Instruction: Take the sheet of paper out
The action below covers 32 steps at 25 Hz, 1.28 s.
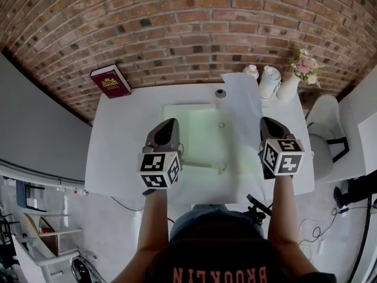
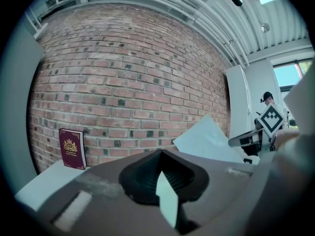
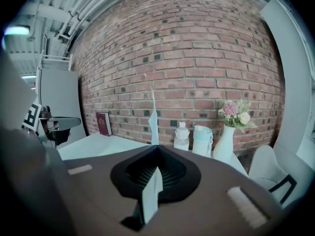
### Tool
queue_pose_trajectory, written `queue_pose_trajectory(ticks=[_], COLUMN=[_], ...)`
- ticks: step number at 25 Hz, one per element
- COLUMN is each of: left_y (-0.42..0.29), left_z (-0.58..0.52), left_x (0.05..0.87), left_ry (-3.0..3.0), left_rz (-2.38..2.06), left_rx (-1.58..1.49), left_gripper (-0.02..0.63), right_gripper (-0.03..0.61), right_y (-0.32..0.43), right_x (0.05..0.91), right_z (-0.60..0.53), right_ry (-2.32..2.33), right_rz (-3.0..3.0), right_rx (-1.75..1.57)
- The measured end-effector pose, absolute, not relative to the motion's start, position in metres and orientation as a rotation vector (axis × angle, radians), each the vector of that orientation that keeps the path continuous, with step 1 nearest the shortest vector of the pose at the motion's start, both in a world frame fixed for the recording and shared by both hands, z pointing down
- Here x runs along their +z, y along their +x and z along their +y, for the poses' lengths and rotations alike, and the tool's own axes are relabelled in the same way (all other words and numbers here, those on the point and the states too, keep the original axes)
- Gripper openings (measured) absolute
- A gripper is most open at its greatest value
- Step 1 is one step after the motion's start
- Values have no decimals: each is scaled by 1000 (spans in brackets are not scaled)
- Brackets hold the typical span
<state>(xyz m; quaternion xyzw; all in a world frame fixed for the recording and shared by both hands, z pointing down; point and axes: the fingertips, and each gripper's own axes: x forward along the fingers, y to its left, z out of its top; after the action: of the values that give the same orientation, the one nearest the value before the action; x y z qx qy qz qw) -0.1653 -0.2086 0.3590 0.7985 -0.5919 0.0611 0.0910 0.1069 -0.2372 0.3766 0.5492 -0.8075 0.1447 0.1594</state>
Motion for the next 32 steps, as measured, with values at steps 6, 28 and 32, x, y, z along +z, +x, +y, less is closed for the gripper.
queue_pose_trajectory(ticks=[6, 28, 32], left_y=[-171, -188, -189], left_z=[-208, -215, -215], left_x=[318, 254, 246], left_ry=[2437, 2516, 2530], left_rz=[-1806, -1912, -1920], left_rx=[87, -35, -48], left_gripper=[-3, -3, -3], right_gripper=[2, 0, 0], right_y=[100, 83, 78], right_x=[323, 253, 246], right_z=[-237, -240, -237], right_ry=[1677, 1781, 1774], right_rz=[-2404, -2496, -2516], right_rx=[284, 230, 203])
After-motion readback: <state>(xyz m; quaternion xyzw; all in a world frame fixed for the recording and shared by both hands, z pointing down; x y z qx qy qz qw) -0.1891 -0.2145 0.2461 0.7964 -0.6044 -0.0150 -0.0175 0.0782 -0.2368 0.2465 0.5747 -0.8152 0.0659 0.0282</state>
